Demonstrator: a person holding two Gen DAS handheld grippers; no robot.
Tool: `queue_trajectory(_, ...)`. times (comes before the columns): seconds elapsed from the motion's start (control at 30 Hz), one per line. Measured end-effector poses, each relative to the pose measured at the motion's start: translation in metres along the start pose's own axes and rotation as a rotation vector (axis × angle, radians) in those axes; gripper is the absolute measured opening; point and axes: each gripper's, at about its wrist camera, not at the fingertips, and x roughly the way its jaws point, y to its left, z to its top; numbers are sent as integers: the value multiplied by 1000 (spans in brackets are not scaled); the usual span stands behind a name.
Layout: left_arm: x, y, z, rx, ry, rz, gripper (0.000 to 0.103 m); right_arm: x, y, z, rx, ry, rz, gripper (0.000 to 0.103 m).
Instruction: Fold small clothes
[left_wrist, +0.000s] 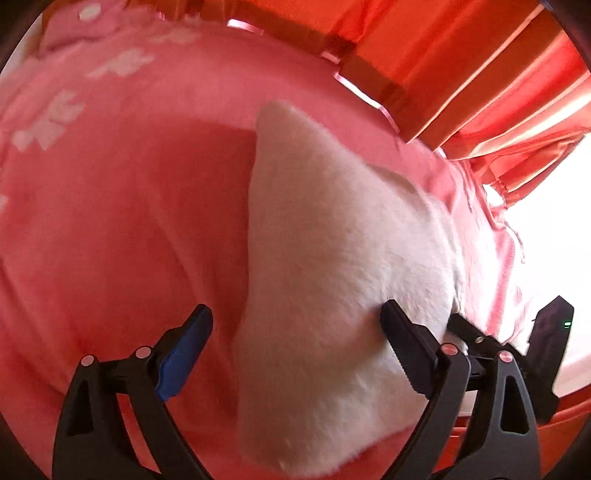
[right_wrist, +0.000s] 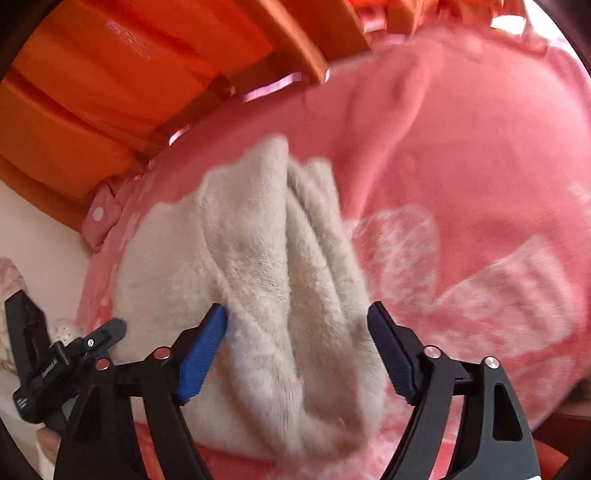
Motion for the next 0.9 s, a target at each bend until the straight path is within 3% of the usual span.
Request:
queue_trajectory(0.13,26,5,3,-21,33,-70,98,19,2,-2,26,2,44,94)
queue_trajectory(0.23,38,11,4,-77,57,-155,98,22,9,-1,15,8,32,90)
queue_trajectory(0.3,39,2,6,-58,95,-213,83,20,17,2,-3,10,38,59)
queue_trajectory(0.33,34,-3,7,-41,87,-193,79,15,22,3,-14,2,30,50)
queue_trajectory(0.37,29,-8,9,-11,82,-191,69,10,26,4,-21,-8,20,38)
queue_trajectory(0.4,21,-15,11,27,70,-195,60,-1,34,6,-37,-31,14,31)
queue_trajectory(0.47,2,-24,18,71,48,-225,53,-18,50,10,-65,-75,33,27)
queue_trajectory(0.63,-75,-51,52,193,-91,-334,50,-84,117,29,-194,-254,91,23)
queue_trajectory(0.77,-153,-68,90,302,-264,-398,50,-136,174,48,-299,-421,154,23)
queue_trajectory(0.9,-194,-63,127,324,-392,-403,53,-142,211,75,-339,-484,208,24)
